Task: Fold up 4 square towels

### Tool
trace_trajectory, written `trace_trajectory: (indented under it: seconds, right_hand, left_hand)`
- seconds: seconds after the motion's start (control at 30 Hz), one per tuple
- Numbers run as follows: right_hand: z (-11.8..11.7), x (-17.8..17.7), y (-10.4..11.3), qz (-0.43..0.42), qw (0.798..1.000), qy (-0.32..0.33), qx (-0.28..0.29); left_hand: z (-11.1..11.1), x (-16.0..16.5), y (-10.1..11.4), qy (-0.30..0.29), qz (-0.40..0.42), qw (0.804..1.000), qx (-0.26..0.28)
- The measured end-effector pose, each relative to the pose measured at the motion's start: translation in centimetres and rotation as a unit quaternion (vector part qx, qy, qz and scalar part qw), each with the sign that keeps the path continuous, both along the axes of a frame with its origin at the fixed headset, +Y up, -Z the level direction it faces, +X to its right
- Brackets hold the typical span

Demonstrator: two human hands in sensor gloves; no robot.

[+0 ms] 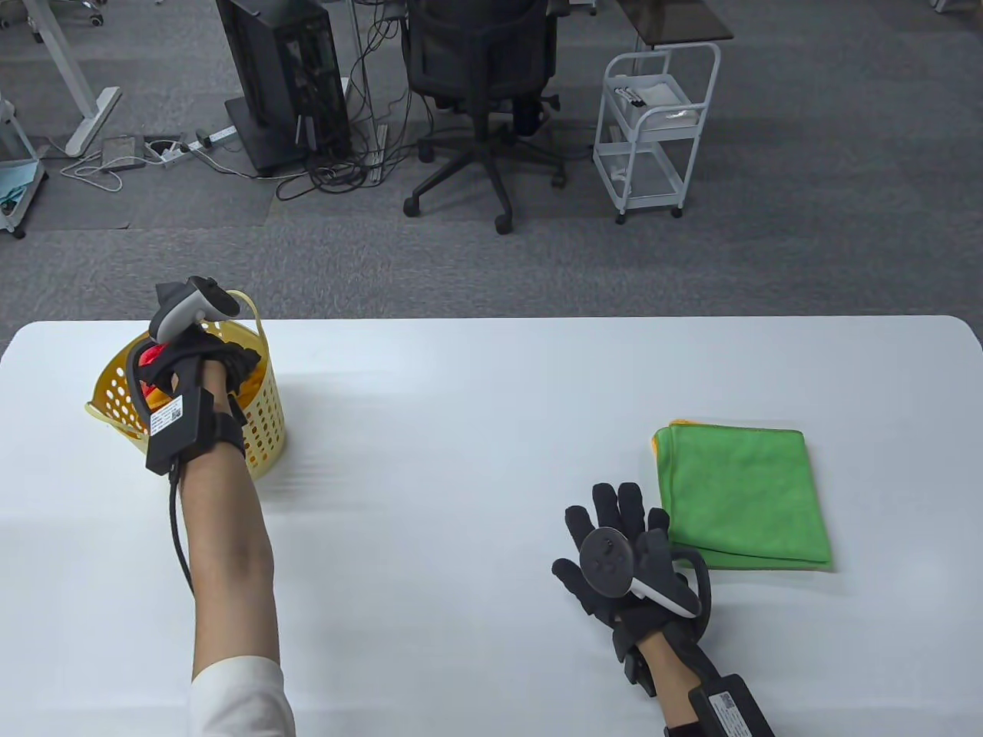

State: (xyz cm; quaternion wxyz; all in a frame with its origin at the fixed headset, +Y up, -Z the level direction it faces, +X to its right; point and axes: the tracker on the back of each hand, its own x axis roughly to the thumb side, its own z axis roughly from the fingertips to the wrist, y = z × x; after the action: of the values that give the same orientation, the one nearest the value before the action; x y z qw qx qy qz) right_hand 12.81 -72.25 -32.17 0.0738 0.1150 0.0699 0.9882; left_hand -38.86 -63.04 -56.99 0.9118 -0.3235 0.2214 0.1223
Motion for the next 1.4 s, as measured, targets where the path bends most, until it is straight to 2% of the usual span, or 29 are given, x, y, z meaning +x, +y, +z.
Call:
trace_trajectory:
  seconds: [0.37, 0.7, 1.07, 1.27, 1.4]
  right_hand:
    - [0.0, 0.3, 0.1, -0.002, 1.0, -0.011, 0.005]
    - [0.0, 0.6, 0.2, -0.007, 1.0, -0.021, 0.007]
    - [0.0, 0.8, 0.3, -0.006, 1.0, -0.025, 0.006]
    - [-0.1, 1.1, 0.2, -0.009, 0.999, -0.032, 0.003]
    - [-0.1, 1.3, 0.4, -0.012, 0.999, -0.037, 0.01]
  left_hand:
    - [-0.1, -0.9, -1.2, 0.01, 0.034, 0.999, 0.005]
    - [-0.1, -1.6, -0.9, 0.015, 0.055, 0.998, 0.015]
    - [-0.8, -0.7, -1.9, 0.015, 0.036, 0.999, -0.032]
    - [-0.9, -0.5, -2.6, 0.034, 0.041, 0.997, -0.059]
    - [-1.0, -0.3, -2.7, 0.028, 0.03, 0.997, -0.062]
